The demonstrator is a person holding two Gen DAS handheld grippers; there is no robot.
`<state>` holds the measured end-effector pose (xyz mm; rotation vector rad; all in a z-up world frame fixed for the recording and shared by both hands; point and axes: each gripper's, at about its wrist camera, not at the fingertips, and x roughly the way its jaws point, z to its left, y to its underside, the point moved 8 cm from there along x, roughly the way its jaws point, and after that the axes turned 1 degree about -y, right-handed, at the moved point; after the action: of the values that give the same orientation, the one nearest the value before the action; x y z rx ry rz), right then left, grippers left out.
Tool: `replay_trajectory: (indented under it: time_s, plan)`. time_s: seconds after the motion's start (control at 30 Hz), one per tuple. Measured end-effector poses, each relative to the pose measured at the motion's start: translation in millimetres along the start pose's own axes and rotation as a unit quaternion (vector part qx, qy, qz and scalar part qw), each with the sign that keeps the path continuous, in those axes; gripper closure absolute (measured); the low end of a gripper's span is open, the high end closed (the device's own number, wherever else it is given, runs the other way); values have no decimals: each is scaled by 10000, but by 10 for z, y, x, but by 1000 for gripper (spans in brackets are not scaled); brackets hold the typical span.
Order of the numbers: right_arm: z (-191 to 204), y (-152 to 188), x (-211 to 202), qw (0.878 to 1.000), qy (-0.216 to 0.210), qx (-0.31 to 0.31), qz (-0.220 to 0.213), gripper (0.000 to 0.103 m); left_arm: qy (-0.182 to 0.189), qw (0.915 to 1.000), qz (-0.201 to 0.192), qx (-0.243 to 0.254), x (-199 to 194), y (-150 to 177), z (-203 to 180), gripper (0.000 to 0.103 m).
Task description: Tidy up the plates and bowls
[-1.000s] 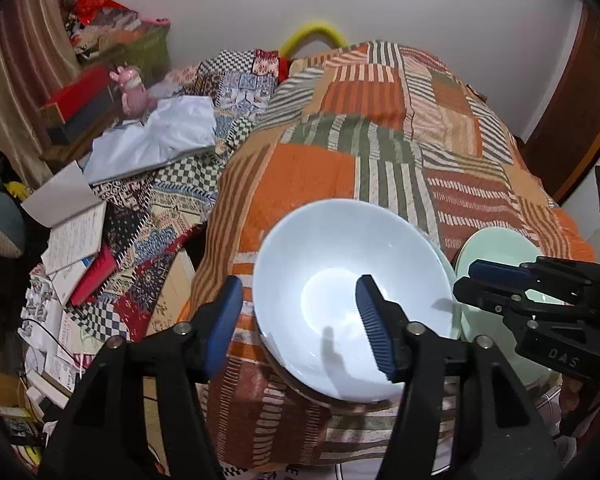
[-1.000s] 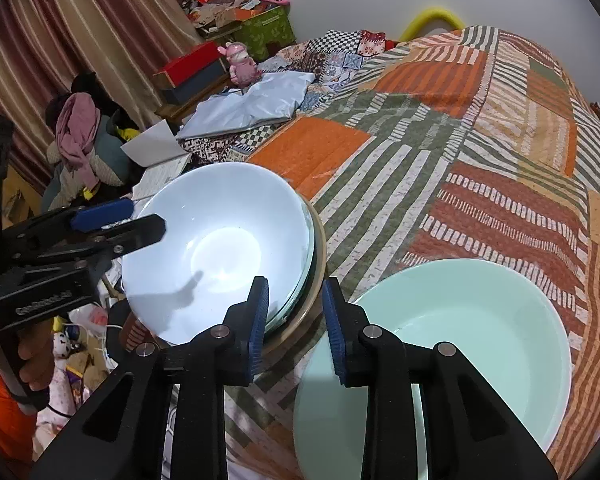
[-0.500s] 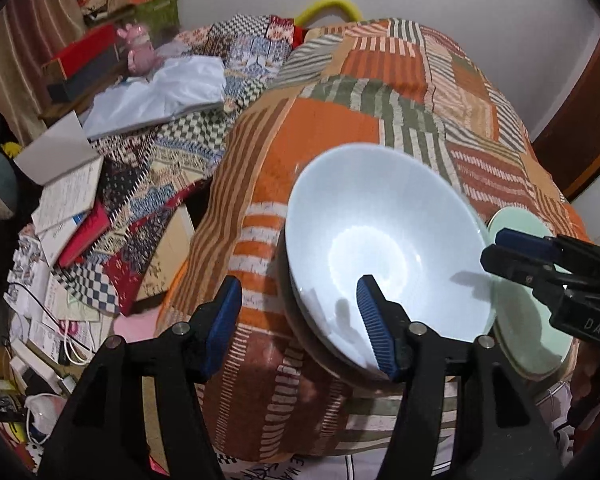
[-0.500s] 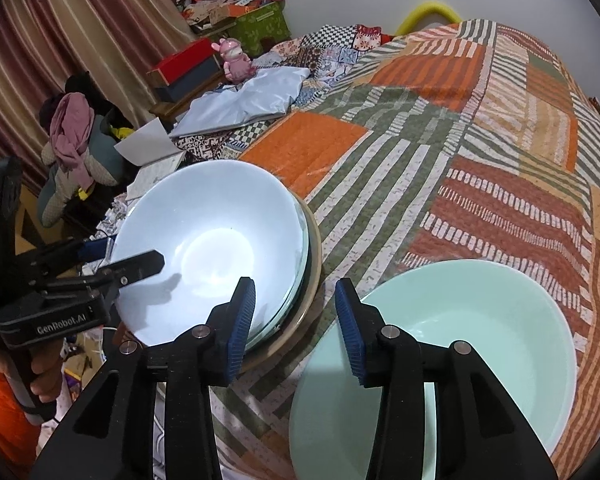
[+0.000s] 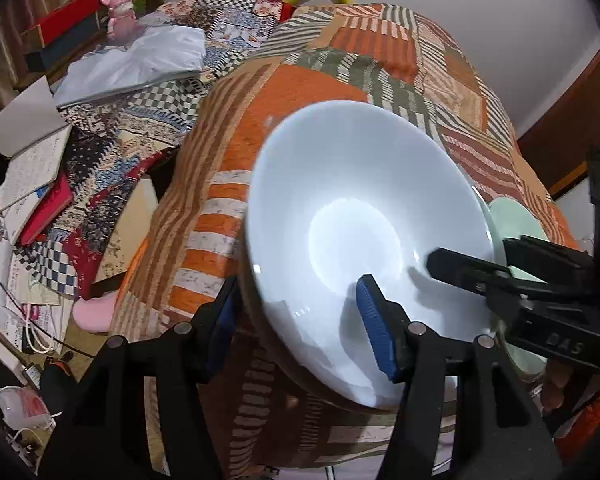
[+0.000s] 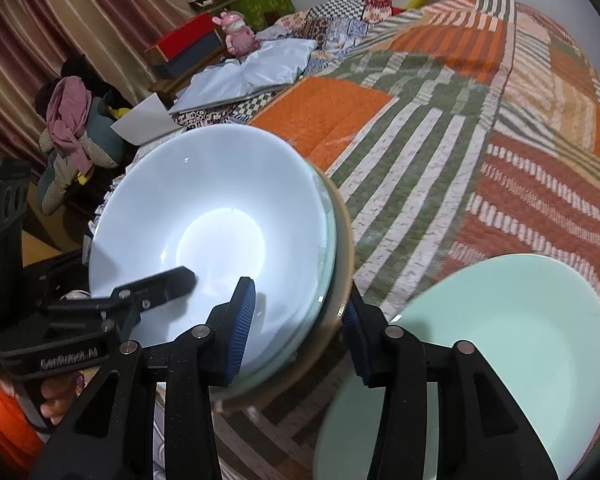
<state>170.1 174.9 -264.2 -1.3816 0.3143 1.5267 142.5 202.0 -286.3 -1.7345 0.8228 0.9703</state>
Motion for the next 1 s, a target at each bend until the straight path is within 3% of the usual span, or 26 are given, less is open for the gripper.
replay_trajectory:
  time_s: [0.43,0.73,1.0]
  plan:
    - [-86,-3,-79,9997,114,197,-83,70,-259,9994,-205,-89,-95,-67,-79,53]
    - [-103,-16,-327,9990,140,207,-383,70,-247,9988,-421,-91,-261,-122,-185,55]
    - [-225,-53,-636,9966,231,338,-712,70,-131,9979,-612,137,-423,-194,-510,55]
